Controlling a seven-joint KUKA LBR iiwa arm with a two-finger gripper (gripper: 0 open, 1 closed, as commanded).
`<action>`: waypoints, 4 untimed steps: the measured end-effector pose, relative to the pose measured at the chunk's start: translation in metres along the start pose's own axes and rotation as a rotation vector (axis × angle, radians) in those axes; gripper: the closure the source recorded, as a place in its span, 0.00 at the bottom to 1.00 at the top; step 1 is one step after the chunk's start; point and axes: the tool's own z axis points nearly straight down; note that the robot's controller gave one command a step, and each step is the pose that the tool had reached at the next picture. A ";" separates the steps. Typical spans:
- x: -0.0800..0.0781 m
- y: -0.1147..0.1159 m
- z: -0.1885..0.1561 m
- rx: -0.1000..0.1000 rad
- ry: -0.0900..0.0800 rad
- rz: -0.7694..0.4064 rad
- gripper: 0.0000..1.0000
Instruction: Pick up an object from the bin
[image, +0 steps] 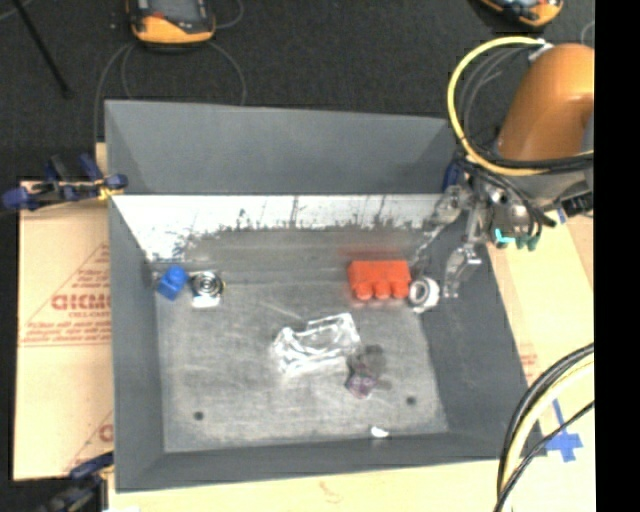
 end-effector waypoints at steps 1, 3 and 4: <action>0.002 0.030 0.108 -0.005 -0.001 0.345 0.00; 0.000 0.029 0.127 0.001 -0.015 0.444 1.00; -0.002 0.028 0.105 0.001 -0.011 0.406 1.00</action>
Offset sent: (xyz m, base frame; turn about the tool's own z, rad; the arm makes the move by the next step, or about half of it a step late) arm -0.0024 0.0294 -0.1064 0.3467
